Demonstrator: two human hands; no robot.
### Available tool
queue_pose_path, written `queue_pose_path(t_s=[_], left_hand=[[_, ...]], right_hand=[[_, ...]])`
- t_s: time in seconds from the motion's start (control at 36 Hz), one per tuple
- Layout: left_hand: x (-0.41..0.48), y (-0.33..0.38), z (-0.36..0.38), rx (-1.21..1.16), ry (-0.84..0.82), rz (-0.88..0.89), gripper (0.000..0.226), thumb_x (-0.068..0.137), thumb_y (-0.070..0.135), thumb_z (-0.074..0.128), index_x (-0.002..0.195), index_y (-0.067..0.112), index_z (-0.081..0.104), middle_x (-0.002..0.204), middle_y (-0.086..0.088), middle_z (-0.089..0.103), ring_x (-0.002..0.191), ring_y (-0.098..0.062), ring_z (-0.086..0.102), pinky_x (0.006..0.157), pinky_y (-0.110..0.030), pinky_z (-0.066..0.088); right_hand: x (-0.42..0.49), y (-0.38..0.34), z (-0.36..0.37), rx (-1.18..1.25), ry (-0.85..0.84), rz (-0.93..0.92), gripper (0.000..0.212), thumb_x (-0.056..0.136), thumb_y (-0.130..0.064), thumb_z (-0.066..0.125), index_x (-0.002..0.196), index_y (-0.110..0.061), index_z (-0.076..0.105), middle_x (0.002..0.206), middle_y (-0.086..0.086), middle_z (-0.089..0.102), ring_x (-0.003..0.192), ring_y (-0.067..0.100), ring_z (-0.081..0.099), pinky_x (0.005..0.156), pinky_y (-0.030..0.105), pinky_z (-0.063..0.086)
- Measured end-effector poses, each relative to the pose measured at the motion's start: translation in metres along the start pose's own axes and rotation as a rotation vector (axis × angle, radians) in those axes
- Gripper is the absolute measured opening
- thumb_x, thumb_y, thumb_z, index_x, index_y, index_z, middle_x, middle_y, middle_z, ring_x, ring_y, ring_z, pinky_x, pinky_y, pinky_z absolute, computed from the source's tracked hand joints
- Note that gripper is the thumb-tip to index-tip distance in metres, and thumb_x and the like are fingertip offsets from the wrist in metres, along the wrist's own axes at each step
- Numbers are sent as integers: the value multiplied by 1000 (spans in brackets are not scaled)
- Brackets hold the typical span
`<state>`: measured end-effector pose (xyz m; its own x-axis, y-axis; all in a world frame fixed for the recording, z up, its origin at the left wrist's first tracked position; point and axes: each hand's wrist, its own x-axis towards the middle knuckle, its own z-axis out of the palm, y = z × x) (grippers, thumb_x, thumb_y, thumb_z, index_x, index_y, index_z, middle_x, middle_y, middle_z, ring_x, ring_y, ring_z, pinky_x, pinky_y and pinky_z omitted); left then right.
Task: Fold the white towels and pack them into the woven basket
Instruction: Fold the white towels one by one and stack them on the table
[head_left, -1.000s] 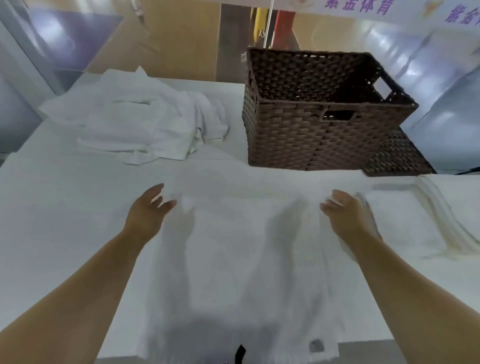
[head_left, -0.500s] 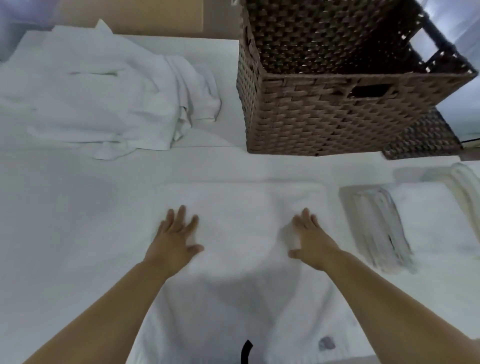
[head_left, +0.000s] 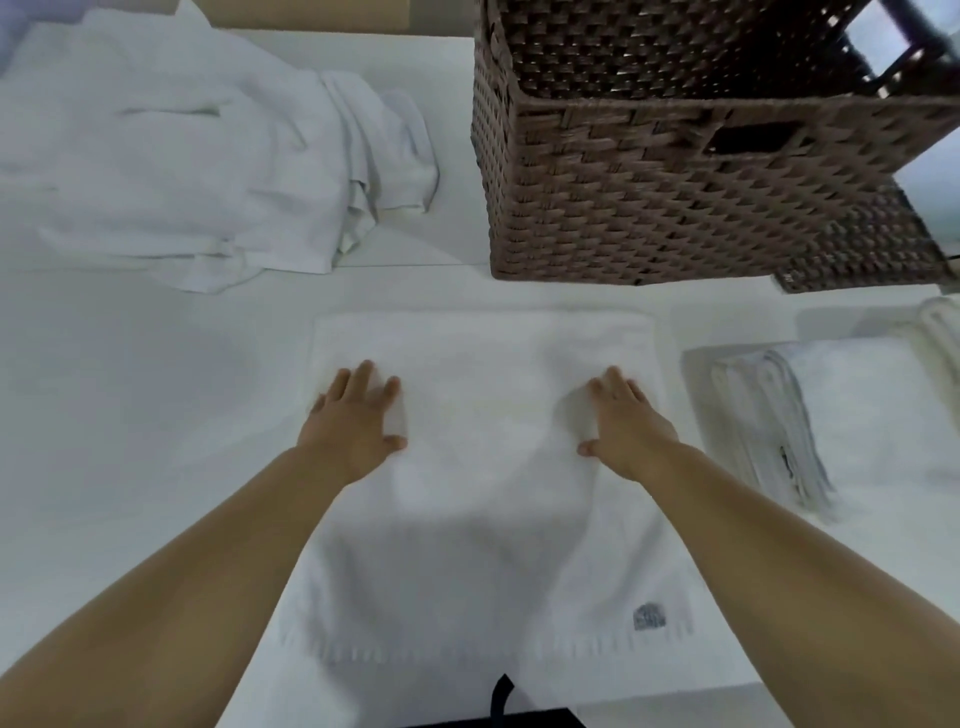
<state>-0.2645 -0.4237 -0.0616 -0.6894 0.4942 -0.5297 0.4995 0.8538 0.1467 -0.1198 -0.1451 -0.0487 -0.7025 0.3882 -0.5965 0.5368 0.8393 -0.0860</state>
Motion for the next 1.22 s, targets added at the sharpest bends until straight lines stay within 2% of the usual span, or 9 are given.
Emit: queue_pose_path(t_s=[0.14, 0.36, 0.5, 0.67, 0.75, 0.86, 1.0, 1.14, 1.22], left_hand=[[-39, 15, 10, -25, 109, 29, 57, 91, 44, 52, 142, 27, 36, 151, 1, 23, 137, -26, 24, 108, -38, 31], [-127, 40, 64, -168, 216, 35, 39, 89, 40, 58, 126, 28, 56, 133, 7, 43, 122, -21, 37, 103, -31, 34], [-167, 50, 102, -212, 178, 16, 47, 86, 44, 60, 130, 28, 51, 142, 6, 34, 130, -20, 28, 106, -30, 29], [-192, 58, 129, -208, 147, 28, 56, 87, 35, 61, 139, 29, 41, 152, 6, 21, 139, -17, 15, 109, -29, 29], [-196, 65, 128, -162, 208, 63, 45, 83, 23, 69, 126, 22, 57, 143, -2, 41, 131, -27, 35, 100, -36, 42], [-197, 75, 131, 28, 326, 154, 40, 54, 4, 89, 90, 7, 72, 105, -17, 67, 90, -37, 67, 56, -39, 58], [-193, 79, 133, -39, 407, 134, 23, 61, -3, 85, 79, -1, 71, 96, -19, 70, 85, -38, 68, 64, -44, 59], [-188, 74, 129, -262, 427, -14, 18, 93, 12, 56, 104, 2, 66, 103, -12, 69, 101, -33, 60, 86, -39, 47], [-186, 71, 128, -240, 371, -16, 23, 97, 19, 48, 105, 2, 61, 107, -12, 65, 104, -34, 54, 86, -40, 45]], right_hand=[[-27, 0, 8, -5, 196, -113, 43, 95, -30, 51, 135, -18, 44, 140, -2, 41, 125, 21, 43, 94, 35, 42], [-90, 21, 46, 60, 246, -297, 27, 97, -32, 45, 119, -24, 59, 118, -8, 58, 106, 14, 54, 81, 27, 43], [-118, 37, 80, 37, 164, -344, 35, 97, -35, 46, 130, -25, 52, 133, -11, 49, 119, 11, 47, 89, 24, 41], [-135, 55, 109, -15, -17, -373, 62, 97, -41, 47, 149, -20, 22, 160, -9, -3, 147, 13, 0, 114, 30, 23], [-141, 63, 115, -60, -30, -378, 73, 96, -43, 47, 152, -18, 8, 158, -7, -16, 146, 16, -10, 116, 29, 14], [-146, 68, 118, -123, -7, -391, 81, 94, -48, 49, 152, -13, 3, 158, -1, -18, 146, 22, -13, 117, 31, 7], [-148, 60, 126, -170, 37, -411, 85, 88, -58, 50, 150, -15, 11, 158, 6, -13, 145, 33, -12, 117, 41, 0], [-152, 45, 133, -224, 109, -500, 65, 90, -47, 53, 143, -14, 33, 157, 7, 12, 145, 31, 6, 115, 47, 8], [-154, 40, 125, -141, 274, -540, 44, 68, -11, 79, 110, -5, 66, 125, 15, 60, 117, 35, 57, 96, 47, 46]])
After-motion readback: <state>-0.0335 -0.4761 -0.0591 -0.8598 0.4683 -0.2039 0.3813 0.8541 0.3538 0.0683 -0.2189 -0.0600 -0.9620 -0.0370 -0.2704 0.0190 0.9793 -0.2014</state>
